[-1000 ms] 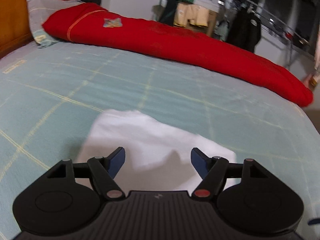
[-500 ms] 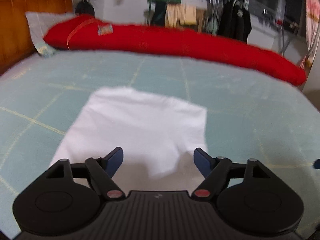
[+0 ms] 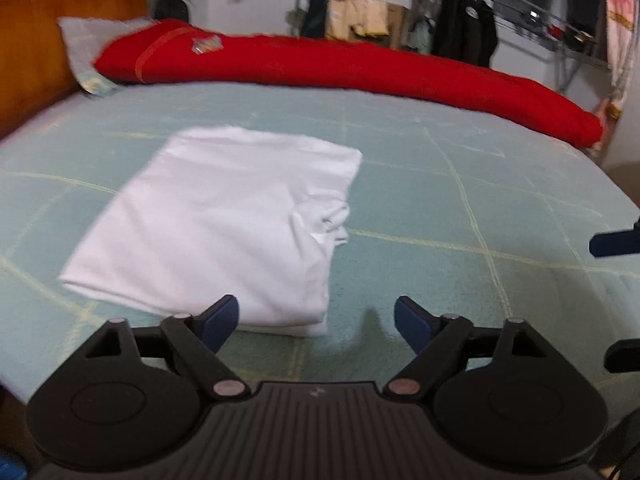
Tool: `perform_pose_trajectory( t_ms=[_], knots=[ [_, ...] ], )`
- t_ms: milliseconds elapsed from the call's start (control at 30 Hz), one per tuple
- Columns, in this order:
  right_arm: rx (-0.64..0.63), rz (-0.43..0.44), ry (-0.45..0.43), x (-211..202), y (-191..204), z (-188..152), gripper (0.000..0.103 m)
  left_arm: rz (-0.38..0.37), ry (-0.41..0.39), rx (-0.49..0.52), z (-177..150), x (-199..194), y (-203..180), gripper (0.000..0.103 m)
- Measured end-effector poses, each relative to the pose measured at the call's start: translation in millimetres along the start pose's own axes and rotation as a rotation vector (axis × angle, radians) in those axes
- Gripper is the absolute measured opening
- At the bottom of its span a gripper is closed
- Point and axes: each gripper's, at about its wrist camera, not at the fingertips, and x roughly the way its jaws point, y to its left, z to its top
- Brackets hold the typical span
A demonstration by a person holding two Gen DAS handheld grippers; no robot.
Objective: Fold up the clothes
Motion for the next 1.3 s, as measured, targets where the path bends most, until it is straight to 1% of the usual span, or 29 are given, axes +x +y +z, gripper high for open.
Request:
perform_pose_trajectory(
  t_ms=[33,100,200,333,500,567,633,700,833,900,967,1000,1100,1200,1300],
  knots=[
    [0.006,-0.005,0.010,1,1,0,0.103,0.020,-0.026,-0.003,-1,-8,-2,0.096],
    [0.023,-0.016,0.028,3,2,-1,0.103,0.057,-0.066,0.005,-2,-23,-8,0.099],
    [0.052,-0.014,0.036,3,4,-2,0.103,0.112,-0.100,0.025,-3,-42,-17,0.102],
    [0.059,-0.010,0.036,-2,12,-4,0.103,0.162,-0.121,0.031,-6,-60,-30,0.102],
    [0.035,-0.012,0.048,-8,20,-9,0.103,0.202,-0.104,0.004,-24,-77,-42,0.102],
    [0.030,-0.013,0.050,-11,24,-11,0.103,0.221,-0.098,-0.022,-32,-85,-46,0.102],
    [0.028,-0.008,0.052,-15,27,-13,0.103,0.207,-0.082,-0.044,-38,-93,-48,0.102],
    [0.031,-0.003,0.050,-18,30,-15,0.103,0.214,-0.077,-0.050,-45,-100,-52,0.102],
    [0.023,0.003,0.042,-26,39,-19,0.103,0.274,-0.062,-0.038,-52,-114,-60,0.102],
    [0.008,0.007,0.029,-33,46,-22,0.103,0.305,-0.067,-0.011,-55,-123,-67,0.102],
    [-0.003,0.015,0.016,-40,53,-24,0.103,0.310,-0.066,0.021,-57,-131,-74,0.102],
    [-0.006,0.019,0.010,-43,56,-25,0.103,0.301,-0.075,0.019,-58,-137,-76,0.102],
    [-0.020,0.020,-0.006,-54,66,-27,0.103,0.267,-0.102,-0.002,-59,-153,-81,0.102],
    [-0.030,0.015,-0.035,-67,74,-28,0.103,0.252,-0.122,-0.045,-61,-166,-83,0.102],
    [-0.033,0.009,-0.060,-79,81,-30,0.103,0.279,-0.136,-0.063,-64,-175,-86,0.102]
  ],
)
